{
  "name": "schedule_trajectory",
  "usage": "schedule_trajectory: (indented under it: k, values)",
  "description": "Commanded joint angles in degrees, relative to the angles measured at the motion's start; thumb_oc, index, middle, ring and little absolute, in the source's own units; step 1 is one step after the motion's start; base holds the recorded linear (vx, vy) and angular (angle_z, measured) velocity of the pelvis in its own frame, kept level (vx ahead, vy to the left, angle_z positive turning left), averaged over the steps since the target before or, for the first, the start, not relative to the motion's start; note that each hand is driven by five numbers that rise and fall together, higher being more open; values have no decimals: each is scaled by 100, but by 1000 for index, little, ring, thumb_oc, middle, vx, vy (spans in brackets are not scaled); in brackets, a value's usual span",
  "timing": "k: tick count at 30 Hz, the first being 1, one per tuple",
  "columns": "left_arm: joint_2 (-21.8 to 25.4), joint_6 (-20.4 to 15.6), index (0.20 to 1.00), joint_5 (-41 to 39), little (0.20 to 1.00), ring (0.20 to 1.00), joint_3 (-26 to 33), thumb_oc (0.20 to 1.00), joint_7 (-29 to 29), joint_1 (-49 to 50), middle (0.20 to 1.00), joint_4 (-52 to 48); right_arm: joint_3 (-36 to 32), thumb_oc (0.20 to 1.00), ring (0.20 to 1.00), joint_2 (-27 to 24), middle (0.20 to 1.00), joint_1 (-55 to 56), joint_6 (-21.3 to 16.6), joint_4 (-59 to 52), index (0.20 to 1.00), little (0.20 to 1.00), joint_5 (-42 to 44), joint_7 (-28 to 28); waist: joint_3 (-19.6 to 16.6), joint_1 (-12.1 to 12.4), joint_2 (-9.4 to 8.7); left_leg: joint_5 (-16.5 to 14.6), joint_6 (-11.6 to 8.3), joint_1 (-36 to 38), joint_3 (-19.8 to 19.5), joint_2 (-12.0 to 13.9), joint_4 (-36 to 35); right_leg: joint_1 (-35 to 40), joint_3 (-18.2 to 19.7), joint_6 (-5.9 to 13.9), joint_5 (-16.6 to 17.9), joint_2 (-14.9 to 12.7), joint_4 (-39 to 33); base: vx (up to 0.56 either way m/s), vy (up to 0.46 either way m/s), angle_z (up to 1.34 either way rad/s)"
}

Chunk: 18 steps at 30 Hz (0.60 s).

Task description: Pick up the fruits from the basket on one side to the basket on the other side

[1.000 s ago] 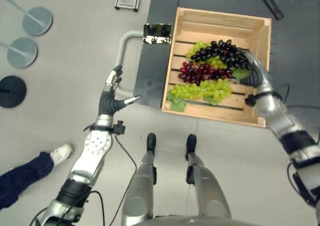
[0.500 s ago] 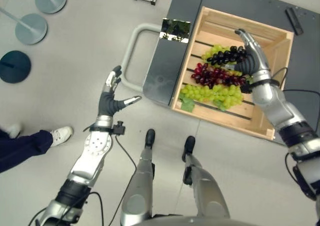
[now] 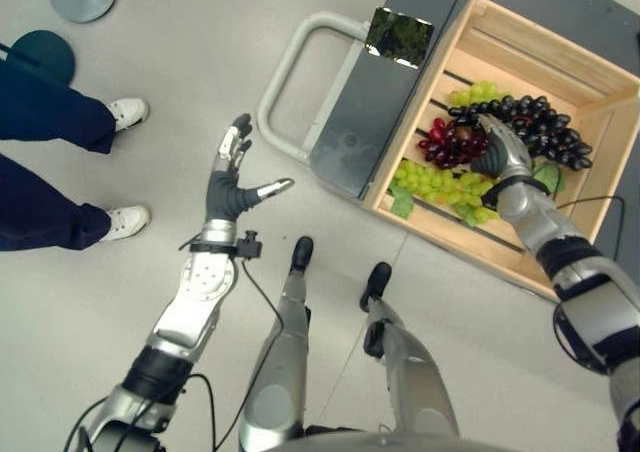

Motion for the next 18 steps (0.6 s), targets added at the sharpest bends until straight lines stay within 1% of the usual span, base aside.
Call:
schedule_trajectory:
  k: [1,7,10,11,12,13,14,15,16,18]
  values:
    - [-60,-337,1000,-97,1000,1000,141,1000,108,-156,1000,-520,386,1000,1000,132,1000,356,255,801,1000,1000,224,389,19,-77,3,-369,-57,-308,251,-130,465,-71,157,498,-245,-180,230,0,0,0]
    - [-82,-309,1000,-66,1000,1000,97,1000,171,-219,1000,-488,322,1000,1000,176,1000,410,260,734,1000,1000,261,318,19,-117,28,-372,-53,-335,278,-131,443,-135,174,504,-238,-197,225,0,0,0]
    - [-92,-297,1000,-35,1000,1000,96,1000,187,-263,1000,-464,365,1000,1000,186,1000,517,225,631,1000,1000,256,400,19,-149,17,-368,-51,-358,287,-130,426,-180,173,508,-235,-198,227,0,0,0]
    - [-76,-288,1000,-17,1000,1000,76,1000,166,-256,1000,-448,504,1000,1000,149,1000,545,211,524,1000,1000,172,546,19,-168,-8,-368,-55,-368,292,-124,429,-180,157,511,-237,-197,219,0,0,0]
    - [-79,-289,1000,-16,1000,1000,79,1000,165,-254,1000,-448,507,1000,1000,145,1000,546,216,517,1000,1000,172,551,19,-172,-6,-368,-55,-367,291,-124,429,-179,155,511,-238,-198,219,0,0,0]
    - [-69,-284,1000,14,1000,1000,113,1000,193,-219,1000,-459,457,1000,1000,95,1000,645,190,241,1000,1000,203,519,19,-219,-35,-365,-60,-374,284,-115,431,-192,163,511,-243,-194,225,0,0,0]
    - [-68,-283,1000,14,1000,1000,110,1000,193,-217,1000,-461,451,1000,1000,91,1000,656,196,228,1000,1000,202,520,19,-217,-35,-365,-60,-372,283,-116,430,-191,163,511,-244,-195,227,0,0,0]
    - [-59,-250,1000,56,1000,1000,193,1000,223,-150,1000,-483,361,1000,1000,42,1000,924,136,-133,1000,1000,227,525,19,-269,-88,-368,-64,-381,281,-104,430,-207,158,514,-250,-191,243,0,0,0]
    - [-58,-246,1000,57,1000,1000,187,1000,224,-144,1000,-489,348,1000,1000,35,1000,946,145,-157,1000,1000,223,528,19,-265,-88,-367,-64,-376,281,-106,430,-203,157,514,-253,-193,247,0,0,0]
    - [-65,-210,1000,126,1000,1000,250,1000,282,-105,1000,-473,297,1000,1000,-17,1000,1237,104,-627,1000,1000,209,615,19,-341,-154,-385,-65,-393,280,-98,450,-222,155,517,-257,-197,263,0,0,0]
